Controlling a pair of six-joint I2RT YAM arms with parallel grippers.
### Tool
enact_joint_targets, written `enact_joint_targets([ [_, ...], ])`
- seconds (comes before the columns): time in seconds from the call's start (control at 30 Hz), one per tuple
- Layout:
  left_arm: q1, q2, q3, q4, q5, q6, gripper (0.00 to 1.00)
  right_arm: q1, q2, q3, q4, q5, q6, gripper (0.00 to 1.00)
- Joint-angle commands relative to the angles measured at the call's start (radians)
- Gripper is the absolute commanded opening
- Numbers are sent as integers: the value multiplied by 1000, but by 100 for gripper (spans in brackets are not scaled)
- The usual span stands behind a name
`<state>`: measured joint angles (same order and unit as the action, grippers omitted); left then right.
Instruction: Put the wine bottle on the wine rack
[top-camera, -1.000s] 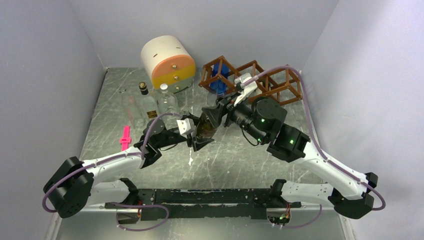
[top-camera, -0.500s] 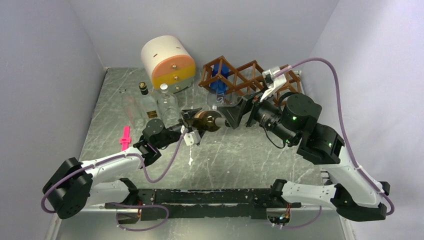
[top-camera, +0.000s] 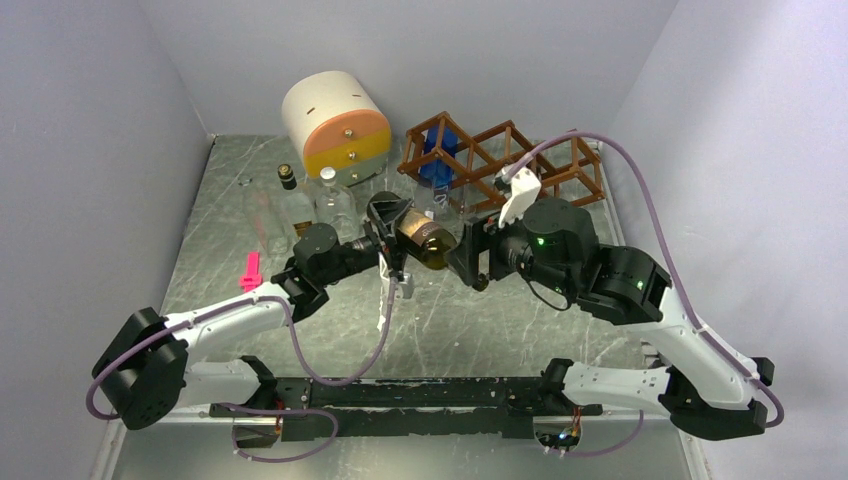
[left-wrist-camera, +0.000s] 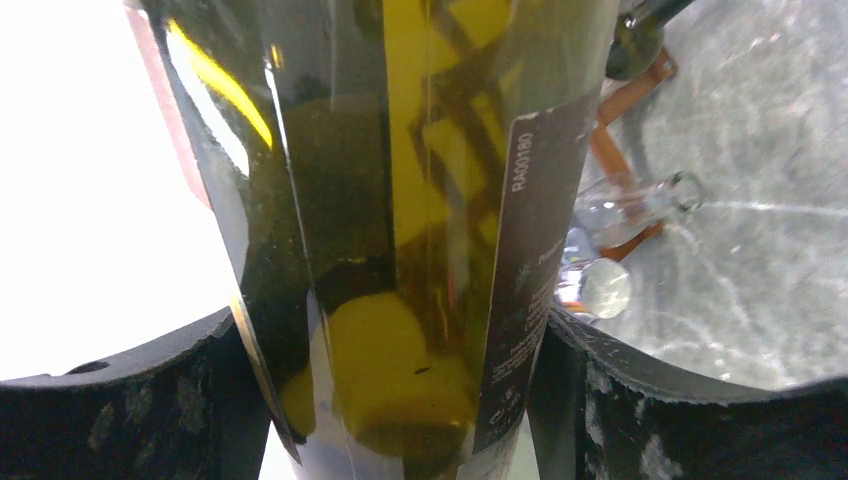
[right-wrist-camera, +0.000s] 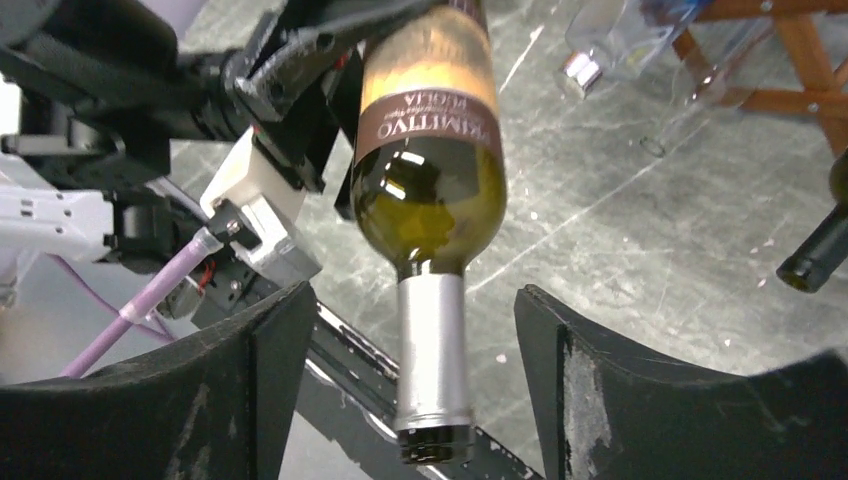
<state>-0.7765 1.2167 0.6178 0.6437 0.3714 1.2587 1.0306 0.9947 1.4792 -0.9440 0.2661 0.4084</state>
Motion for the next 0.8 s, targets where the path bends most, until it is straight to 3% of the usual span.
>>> enact_joint_targets([
  [0.0, -20, 2, 112, 16, -51, 223, 7, 1, -2, -42, -75, -44, 9, 74],
  [0.2, -21, -17, 172, -71, -60, 356, 7, 1, 46, -100, -113, -4, 3, 69],
  [0.43, -49, 10, 167, -46, -97, 483, 7, 1, 65, -146, -17, -19, -48, 67],
  [0.77, -59, 15, 180, -67, -109, 457, 7, 1, 66, -237, 75, -11, -67, 61],
])
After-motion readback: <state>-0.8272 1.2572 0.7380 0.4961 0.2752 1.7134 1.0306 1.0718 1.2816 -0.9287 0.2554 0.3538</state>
